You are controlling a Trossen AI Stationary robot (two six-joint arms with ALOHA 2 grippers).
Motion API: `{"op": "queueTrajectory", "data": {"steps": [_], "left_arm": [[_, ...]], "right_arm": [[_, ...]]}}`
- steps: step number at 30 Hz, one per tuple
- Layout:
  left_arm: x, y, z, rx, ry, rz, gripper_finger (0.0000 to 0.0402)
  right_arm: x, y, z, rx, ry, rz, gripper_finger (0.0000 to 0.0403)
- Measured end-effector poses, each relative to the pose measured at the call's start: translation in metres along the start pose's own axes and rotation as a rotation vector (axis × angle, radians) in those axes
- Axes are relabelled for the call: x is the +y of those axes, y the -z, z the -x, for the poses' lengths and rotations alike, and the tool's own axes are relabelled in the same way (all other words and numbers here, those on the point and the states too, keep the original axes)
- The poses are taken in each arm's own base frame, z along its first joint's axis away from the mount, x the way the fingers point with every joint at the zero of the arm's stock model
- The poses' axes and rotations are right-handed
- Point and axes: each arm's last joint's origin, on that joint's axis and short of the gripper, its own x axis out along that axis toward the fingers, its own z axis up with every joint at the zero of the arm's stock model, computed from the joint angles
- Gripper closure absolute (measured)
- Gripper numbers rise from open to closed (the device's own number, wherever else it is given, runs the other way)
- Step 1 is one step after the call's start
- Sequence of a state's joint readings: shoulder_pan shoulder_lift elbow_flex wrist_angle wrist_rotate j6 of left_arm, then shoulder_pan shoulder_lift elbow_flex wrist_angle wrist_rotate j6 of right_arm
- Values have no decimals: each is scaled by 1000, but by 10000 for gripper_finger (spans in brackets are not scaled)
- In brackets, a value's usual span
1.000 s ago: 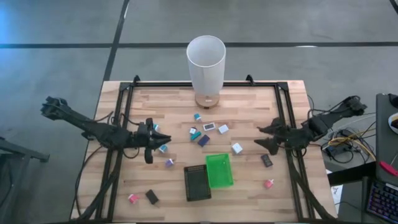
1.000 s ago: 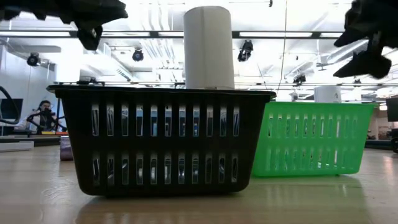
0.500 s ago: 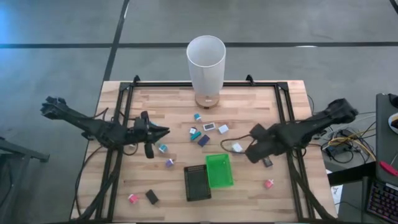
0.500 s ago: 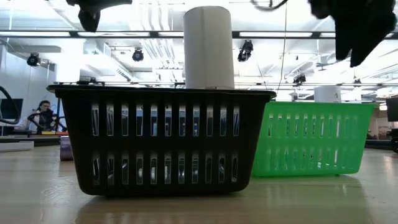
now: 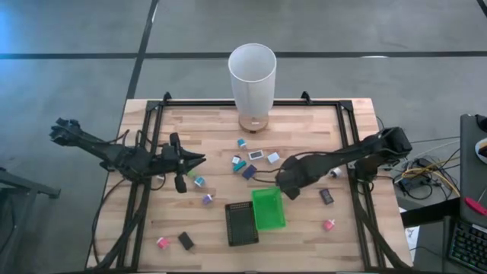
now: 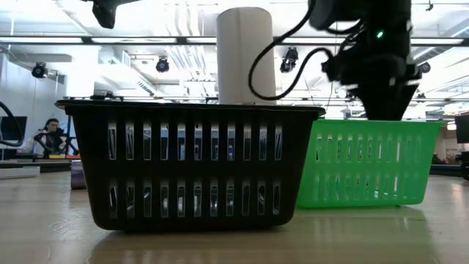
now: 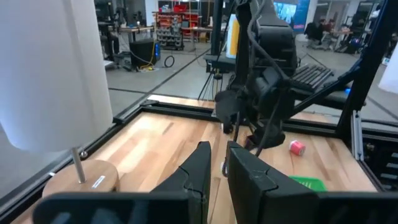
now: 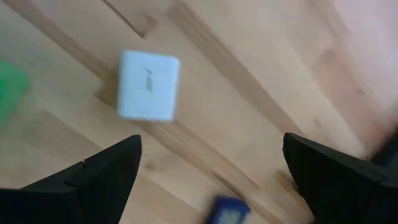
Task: Pick & Place Office items
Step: Put the bottom white charger adapter into the green bin
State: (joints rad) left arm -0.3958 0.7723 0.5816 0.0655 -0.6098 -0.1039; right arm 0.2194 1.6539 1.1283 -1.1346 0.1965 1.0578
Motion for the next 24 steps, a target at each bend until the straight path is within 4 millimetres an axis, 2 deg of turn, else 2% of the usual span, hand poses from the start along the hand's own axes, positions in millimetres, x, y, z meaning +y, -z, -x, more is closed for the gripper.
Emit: {"op": "queueTrajectory", "data": {"steps": [6, 14, 19, 24], "left_arm": [[0, -1, 1, -4, 3, 12, 346], [0, 1, 1, 0, 4, 12, 346], [0, 1, 1, 1, 3, 12, 346], [0, 1, 1, 1, 3, 12, 346]], "right_arm": [[4, -8, -13, -49, -138, -53, 19], [-3, -2, -31, -13, -116, -131, 19], [0, -1, -45, -43, -174, -155, 19], [1, 0, -50, -56, -198, -155, 19]]}}
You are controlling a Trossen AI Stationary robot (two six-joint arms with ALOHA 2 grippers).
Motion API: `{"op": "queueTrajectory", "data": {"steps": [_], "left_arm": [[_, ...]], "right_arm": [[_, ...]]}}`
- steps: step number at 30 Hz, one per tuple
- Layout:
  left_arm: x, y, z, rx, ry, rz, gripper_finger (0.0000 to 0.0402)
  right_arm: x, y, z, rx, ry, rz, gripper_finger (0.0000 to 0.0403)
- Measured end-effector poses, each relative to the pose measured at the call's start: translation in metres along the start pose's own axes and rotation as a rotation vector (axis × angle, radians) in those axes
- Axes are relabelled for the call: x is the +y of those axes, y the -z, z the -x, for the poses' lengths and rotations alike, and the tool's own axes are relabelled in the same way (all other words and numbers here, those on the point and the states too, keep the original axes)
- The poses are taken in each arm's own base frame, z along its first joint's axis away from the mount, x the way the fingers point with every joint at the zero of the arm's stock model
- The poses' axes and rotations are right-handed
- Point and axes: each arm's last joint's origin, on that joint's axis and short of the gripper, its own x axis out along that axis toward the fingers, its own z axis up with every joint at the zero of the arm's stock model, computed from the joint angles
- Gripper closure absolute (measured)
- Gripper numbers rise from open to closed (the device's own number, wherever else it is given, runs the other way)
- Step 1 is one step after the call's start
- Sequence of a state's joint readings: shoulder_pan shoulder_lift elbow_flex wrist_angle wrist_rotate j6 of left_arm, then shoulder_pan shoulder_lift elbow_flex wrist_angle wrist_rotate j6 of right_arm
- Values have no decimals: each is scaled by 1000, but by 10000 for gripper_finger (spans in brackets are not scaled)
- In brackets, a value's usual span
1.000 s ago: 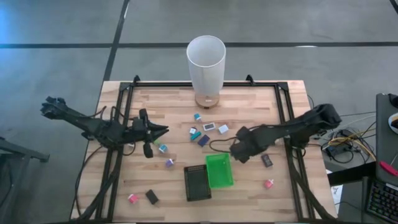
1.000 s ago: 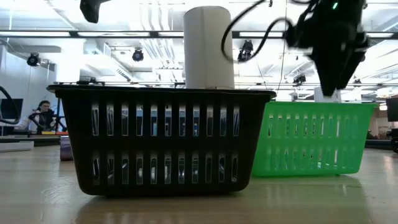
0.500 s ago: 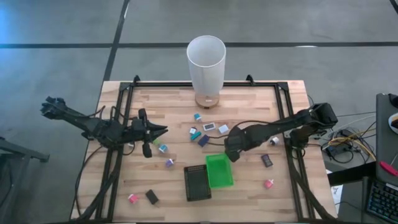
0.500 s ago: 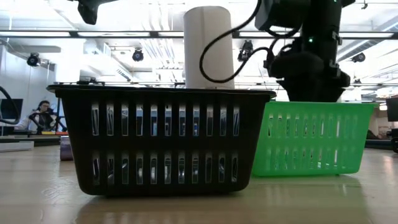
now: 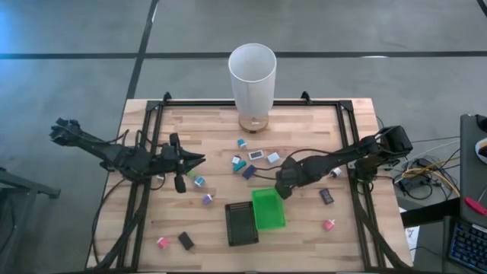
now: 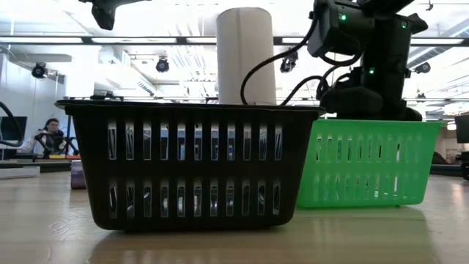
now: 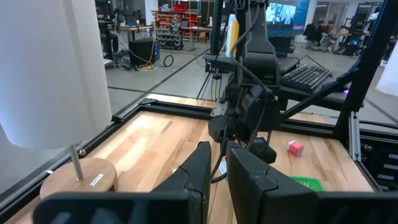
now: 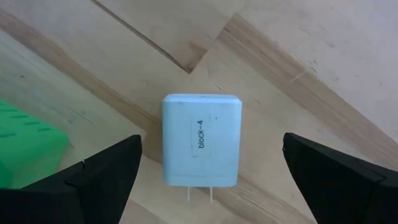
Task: Pick & Place Office items
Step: Put the bottom white charger adapter into the green bin
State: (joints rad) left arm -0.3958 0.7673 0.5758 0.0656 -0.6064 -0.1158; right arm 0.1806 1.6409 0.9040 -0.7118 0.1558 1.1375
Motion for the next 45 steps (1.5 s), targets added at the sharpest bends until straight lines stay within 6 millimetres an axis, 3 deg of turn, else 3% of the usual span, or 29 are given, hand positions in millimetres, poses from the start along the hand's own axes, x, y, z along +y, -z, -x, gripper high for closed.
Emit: {"op": "queueTrajectory", "data": {"steps": [14, 18, 24, 33, 38, 45], "left_arm": [[0, 0, 0, 0, 0, 0, 346], [0, 0, 0, 0, 0, 0, 346], [0, 0, 0, 0, 0, 0, 346], [0, 0, 0, 0, 0, 1, 346], [0, 0, 0, 0, 0, 0, 346], [0, 1, 0, 1, 0, -1, 346]], "right_arm": [[-10, 6, -11, 13, 30, -47, 33], [-7, 5, -11, -1, 1, -39, 98], [-1, 1, -10, -52, -45, 20, 243], [0, 3, -9, -25, -53, 48, 239], [-7, 6, -6, 1, 31, 90, 239], [-8, 18, 14, -99, 116, 160, 239]]}}
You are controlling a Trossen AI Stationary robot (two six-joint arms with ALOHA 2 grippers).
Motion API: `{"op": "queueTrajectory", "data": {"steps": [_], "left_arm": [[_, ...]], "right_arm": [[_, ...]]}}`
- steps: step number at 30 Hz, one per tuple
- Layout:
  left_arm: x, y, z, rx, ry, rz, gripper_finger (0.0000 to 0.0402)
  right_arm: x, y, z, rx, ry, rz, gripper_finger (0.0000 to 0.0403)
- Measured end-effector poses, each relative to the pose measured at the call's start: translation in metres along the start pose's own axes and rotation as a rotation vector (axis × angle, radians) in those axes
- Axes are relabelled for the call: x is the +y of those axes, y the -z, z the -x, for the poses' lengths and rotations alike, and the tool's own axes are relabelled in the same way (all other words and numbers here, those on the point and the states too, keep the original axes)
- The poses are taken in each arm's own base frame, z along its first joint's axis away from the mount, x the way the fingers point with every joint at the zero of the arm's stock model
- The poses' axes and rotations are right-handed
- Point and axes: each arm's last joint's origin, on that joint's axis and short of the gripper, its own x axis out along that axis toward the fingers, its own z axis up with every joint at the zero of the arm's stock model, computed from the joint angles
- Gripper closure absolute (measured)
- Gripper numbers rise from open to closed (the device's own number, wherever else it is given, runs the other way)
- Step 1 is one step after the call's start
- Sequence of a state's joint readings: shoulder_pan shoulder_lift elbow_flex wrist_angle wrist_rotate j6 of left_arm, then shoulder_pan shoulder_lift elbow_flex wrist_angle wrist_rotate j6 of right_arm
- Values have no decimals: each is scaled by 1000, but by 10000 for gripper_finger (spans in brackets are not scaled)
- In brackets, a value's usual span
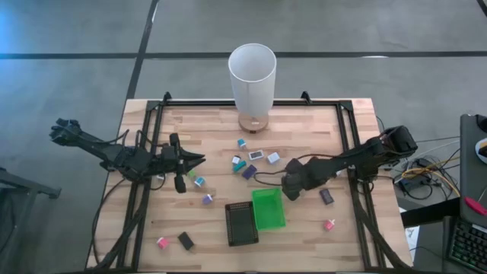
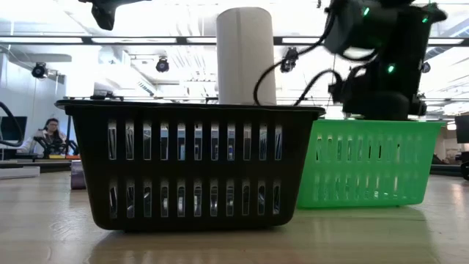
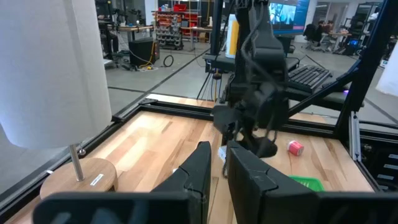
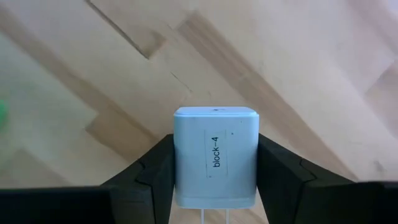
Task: Pick & Place Office items
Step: Put the bottom white charger adapter into the green bin
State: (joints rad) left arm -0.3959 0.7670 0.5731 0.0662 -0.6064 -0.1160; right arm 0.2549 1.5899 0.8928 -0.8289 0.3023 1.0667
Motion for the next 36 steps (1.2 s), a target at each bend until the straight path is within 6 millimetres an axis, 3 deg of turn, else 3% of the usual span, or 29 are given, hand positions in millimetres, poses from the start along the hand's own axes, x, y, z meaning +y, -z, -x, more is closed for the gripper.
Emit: {"op": "queueTrajectory", "data": {"steps": [15, 21, 27, 36], "left_arm": [[0, 1, 0, 3, -1, -2, 346], [0, 1, 0, 3, -1, -2, 346], [0, 1, 0, 2, -1, -1, 346], [0, 1, 0, 2, -1, 9, 346]], "right_arm": [[11, 25, 85, -389, -205, 63, 239], [36, 30, 106, -605, -312, 207, 239], [68, 29, 119, -729, -385, 461, 239], [97, 25, 104, -550, -496, 611, 239]]}}
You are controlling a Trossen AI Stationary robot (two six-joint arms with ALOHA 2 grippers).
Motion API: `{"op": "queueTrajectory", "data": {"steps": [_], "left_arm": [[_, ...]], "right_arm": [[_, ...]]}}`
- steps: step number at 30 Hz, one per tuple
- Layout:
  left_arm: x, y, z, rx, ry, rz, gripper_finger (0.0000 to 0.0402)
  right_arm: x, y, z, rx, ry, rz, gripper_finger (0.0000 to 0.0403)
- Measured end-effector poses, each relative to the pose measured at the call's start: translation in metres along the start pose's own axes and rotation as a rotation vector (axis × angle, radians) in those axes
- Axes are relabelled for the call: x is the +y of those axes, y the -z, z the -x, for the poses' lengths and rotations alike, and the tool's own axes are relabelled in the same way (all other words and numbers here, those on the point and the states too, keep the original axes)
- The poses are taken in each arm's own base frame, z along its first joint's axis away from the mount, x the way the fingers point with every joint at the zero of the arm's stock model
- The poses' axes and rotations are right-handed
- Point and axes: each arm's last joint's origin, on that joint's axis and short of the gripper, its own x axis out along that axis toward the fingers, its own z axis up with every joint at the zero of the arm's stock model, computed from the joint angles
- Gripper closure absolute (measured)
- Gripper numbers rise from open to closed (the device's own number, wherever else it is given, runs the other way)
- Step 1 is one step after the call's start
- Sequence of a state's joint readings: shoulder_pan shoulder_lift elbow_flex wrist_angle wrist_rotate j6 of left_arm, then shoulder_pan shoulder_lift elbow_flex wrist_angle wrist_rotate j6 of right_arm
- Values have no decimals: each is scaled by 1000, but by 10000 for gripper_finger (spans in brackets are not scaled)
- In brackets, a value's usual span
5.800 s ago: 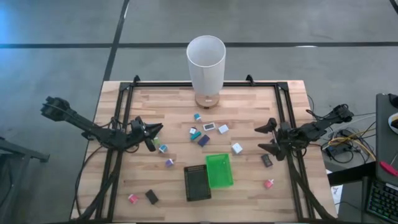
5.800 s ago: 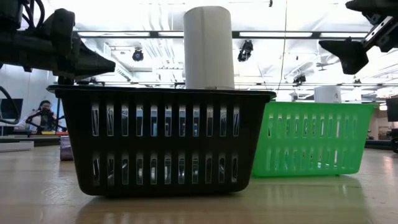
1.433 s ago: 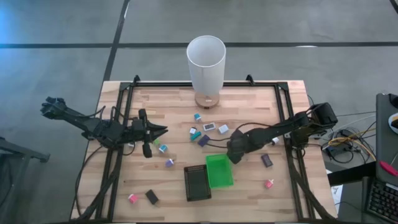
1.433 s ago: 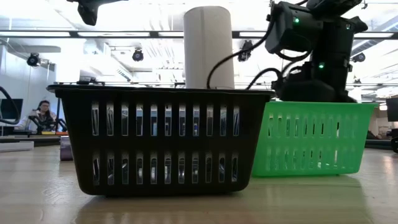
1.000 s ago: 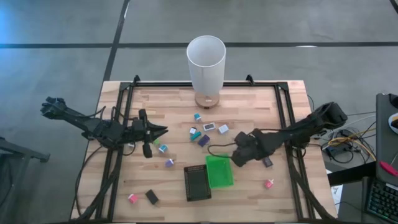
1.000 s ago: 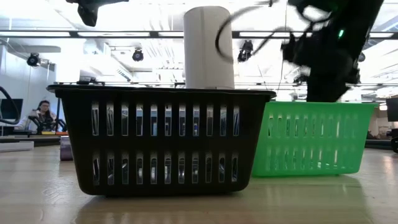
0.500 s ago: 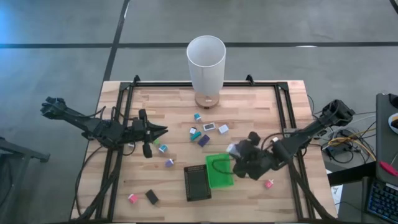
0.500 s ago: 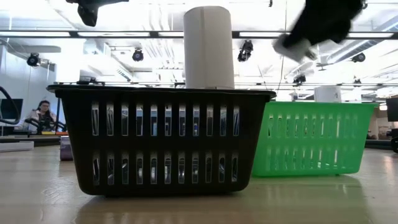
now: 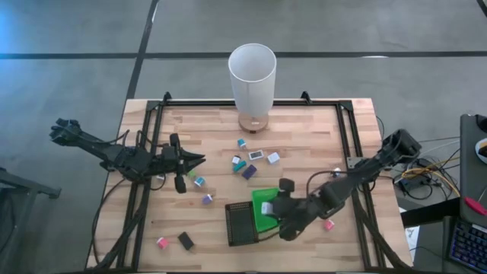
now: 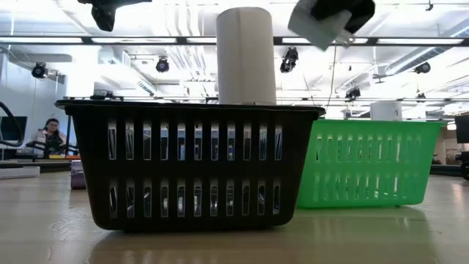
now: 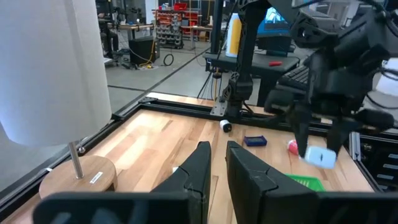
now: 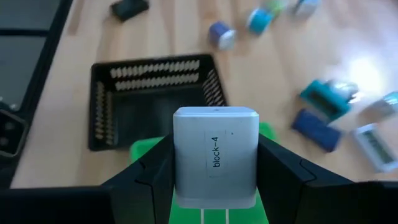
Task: Pick & Place Office items
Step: Put the bottom white charger adapter into the green bin, then put the light blue digital clock into the black bin
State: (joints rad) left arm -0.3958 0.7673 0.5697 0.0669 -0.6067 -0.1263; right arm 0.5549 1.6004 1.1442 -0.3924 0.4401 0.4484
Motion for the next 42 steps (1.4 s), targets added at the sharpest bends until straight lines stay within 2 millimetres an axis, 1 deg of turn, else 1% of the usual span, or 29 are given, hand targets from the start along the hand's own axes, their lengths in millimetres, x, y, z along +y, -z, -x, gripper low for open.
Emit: {"op": "queueTrajectory", "data": {"steps": [4, 8, 13, 16, 22, 32, 33, 34, 37, 39, 42], "left_arm": [[0, 0, 0, 0, 0, 4, 346], [0, 0, 0, 0, 0, 4, 346], [0, 1, 0, 2, 0, 3, 346], [0, 1, 0, 2, 0, 3, 346], [0, 1, 0, 2, 0, 3, 346], [0, 1, 0, 2, 0, 3, 346], [0, 1, 0, 3, 0, 3, 346], [0, 1, 0, 3, 0, 3, 346], [0, 1, 0, 3, 0, 3, 346], [0, 1, 0, 3, 0, 2, 346], [0, 1, 0, 3, 0, 2, 346]], "right_arm": [[-9, 1, -15, 106, -49, -82, 239], [-24, 4, -29, 210, -33, -175, 239], [-38, 9, -45, 295, -3, -230, 239], [-43, 12, -54, 350, -25, -250, 239], [-46, 19, -68, 403, -26, -262, 239], [-45, 20, -74, 394, -17, -330, 239], [-45, 20, -74, 393, -15, -337, 231], [-45, 20, -74, 393, -15, -339, 214], [-45, 20, -74, 389, -15, -338, 151], [-45, 19, -74, 385, -17, -337, 115], [-44, 18, -74, 373, -24, -338, 79]]}}
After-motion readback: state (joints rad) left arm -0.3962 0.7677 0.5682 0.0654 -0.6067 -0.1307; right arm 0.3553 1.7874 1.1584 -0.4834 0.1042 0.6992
